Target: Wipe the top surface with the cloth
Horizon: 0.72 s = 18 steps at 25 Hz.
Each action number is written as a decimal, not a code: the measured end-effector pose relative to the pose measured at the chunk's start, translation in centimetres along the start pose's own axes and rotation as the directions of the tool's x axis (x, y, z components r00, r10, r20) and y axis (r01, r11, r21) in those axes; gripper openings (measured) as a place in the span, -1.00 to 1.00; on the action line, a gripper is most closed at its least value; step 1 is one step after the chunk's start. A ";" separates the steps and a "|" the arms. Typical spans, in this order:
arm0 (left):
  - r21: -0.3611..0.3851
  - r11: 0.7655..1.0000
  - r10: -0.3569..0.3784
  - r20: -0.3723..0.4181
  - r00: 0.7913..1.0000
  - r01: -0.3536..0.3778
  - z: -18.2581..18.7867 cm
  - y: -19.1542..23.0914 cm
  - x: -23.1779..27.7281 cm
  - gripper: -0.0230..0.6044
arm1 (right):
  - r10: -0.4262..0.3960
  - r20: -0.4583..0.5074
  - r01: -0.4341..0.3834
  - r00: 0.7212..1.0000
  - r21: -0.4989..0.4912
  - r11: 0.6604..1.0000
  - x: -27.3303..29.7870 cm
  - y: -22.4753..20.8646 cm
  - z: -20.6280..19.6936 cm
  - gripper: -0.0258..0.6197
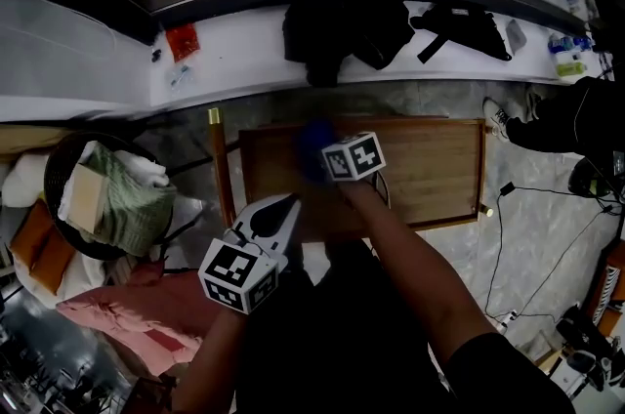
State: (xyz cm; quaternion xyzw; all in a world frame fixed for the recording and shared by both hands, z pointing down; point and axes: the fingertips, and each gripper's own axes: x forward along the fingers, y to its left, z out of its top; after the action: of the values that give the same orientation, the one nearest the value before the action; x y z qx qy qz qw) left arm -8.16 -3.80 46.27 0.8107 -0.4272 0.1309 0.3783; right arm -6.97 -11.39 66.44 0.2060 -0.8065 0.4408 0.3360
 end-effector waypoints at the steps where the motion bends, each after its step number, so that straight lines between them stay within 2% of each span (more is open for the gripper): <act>1: 0.007 1.000 -0.002 -0.009 1.000 0.002 -0.2 -0.2 0.2 -0.90 | -0.001 0.007 0.001 1.000 0.010 1.000 -0.3 -0.4 -0.1 -0.74; 10: 0.037 0.999 -0.015 -0.055 0.998 0.017 -1.2 -2.8 2.3 -0.90 | -0.025 0.039 0.023 0.999 0.054 0.998 -4.0 -4.5 -1.0 -0.74; 18: 0.064 0.997 -0.044 -0.053 0.998 0.047 -1.0 -6.3 4.5 -0.90 | -0.071 0.073 0.064 0.995 0.091 0.994 -8.6 -9.3 -2.0 -0.74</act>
State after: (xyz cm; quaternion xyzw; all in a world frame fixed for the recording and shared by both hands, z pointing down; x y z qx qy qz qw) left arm -0.39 -3.56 46.14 0.8285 -0.3943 0.1569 0.3654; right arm 5.51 -14.28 66.36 0.2644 -0.7908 0.4565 0.3104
